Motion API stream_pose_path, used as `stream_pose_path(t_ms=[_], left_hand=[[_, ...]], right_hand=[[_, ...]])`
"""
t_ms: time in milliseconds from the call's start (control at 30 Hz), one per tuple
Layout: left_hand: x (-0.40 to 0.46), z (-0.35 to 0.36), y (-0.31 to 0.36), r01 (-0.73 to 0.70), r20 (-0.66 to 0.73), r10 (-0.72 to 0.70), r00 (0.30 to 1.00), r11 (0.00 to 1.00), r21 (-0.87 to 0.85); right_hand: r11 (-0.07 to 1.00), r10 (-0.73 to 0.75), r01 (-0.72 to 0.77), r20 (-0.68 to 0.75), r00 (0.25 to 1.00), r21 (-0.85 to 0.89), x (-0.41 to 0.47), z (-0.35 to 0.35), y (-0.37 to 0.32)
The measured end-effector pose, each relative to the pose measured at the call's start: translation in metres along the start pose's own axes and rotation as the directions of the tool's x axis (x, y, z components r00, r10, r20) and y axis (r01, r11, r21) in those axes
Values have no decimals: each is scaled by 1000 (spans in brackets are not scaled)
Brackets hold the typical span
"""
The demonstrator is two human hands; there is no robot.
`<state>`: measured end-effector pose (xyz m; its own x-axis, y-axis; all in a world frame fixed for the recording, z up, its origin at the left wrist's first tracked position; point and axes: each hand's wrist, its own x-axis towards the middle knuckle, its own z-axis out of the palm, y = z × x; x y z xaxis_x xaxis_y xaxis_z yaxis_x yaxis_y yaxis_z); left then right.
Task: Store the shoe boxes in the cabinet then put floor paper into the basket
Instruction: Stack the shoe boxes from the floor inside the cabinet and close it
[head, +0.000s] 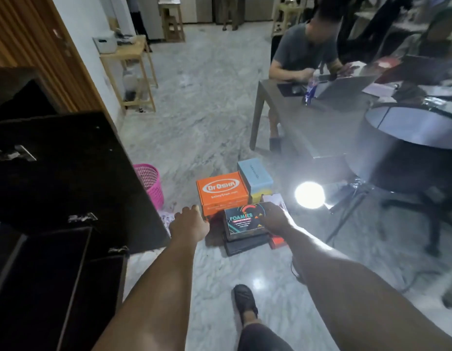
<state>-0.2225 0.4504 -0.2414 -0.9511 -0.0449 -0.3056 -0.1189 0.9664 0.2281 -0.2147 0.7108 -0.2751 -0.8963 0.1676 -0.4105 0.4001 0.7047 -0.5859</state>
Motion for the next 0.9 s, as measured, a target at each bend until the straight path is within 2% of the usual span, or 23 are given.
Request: stream_pose_path(t_ms=[167,300,433,600,667,767,900], left_hand=[[67,75,10,76,218,-83,972,996,40],[126,125,18,122,322,-115,940,992,-3],[211,193,33,181,445,-136,885,982,-60],[334,305,59,252,490,-118,864,943,-218],[374,349,67,310,492,-121,862,894,-324],[423,412,66,440,524,-146,839,747,-497],[459,491,50,542,520,-221,825,573,-615]], right_hand=[[989,129,-122,85,988,-89,85,37,84],[977,208,-203,79,975,-65,125,35,85],[918,396,-396,132,909,-24,217,60,131],[814,564,-574,118,817,86,353,118,199],[795,585,-593,99,805,126,400,143,219],[783,600,-593,27,800,187,460,178,253],[727,664,-617,-79,743,303,518,214,303]])
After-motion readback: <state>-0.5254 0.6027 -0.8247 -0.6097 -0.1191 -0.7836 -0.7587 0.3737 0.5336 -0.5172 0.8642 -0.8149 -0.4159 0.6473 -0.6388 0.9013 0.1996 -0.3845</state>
